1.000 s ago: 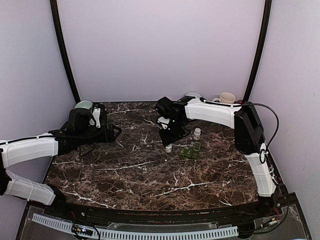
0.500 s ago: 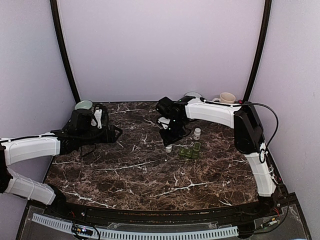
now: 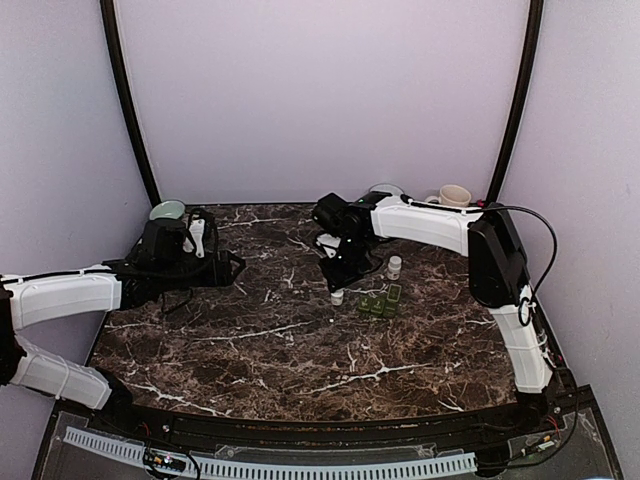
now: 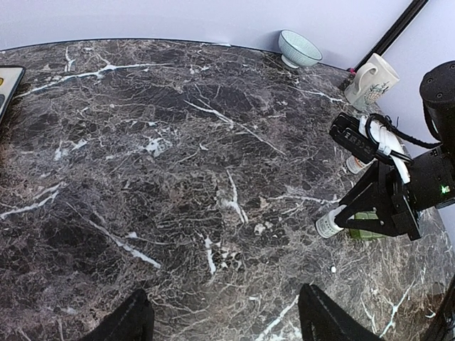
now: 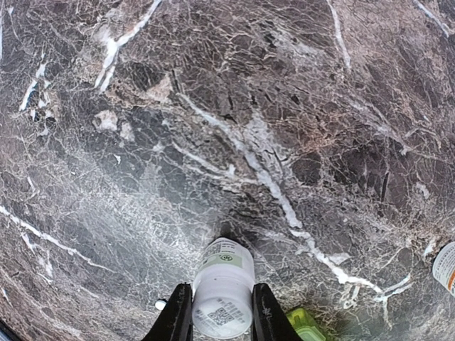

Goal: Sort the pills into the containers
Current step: Pick up the pill bottle from the center of the board.

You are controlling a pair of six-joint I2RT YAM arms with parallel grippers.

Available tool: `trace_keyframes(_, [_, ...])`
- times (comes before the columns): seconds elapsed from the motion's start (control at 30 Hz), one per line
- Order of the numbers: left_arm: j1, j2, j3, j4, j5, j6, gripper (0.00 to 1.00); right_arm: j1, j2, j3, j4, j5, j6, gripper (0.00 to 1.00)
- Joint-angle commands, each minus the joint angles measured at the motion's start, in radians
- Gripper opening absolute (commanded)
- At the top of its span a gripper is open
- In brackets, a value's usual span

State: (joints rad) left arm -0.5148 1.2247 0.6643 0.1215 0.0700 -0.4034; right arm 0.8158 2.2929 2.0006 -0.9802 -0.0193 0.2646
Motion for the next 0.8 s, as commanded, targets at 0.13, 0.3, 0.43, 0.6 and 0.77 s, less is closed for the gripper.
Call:
trace_keyframes(0.13, [-0.005, -0.017, -0.013, 0.016, 0.004, 0.002, 0.72, -0.005, -0.009, -0.01, 0.006, -0.003, 0.009, 0.14])
trace_keyframes(0.3, [-0.005, -0.017, -0.014, 0.018, 0.011, -0.002, 0.72, -0.006, -0.044, -0.014, 0.011, 0.008, 0.017, 0.12])
trace_keyframes(0.43, [-0.005, -0.009, -0.01, 0.021, 0.018, -0.005, 0.72, -0.006, -0.085, -0.03, 0.02, 0.017, 0.027, 0.11])
trace_keyframes(0.6, [-0.005, 0.009, 0.001, 0.021, 0.033, -0.008, 0.71, -0.006, -0.145, -0.071, 0.029, 0.034, 0.041, 0.11])
trace_keyframes(0.77, [-0.005, 0.033, 0.018, 0.026, 0.05, -0.009, 0.71, -0.005, -0.214, -0.13, 0.042, 0.052, 0.06, 0.1])
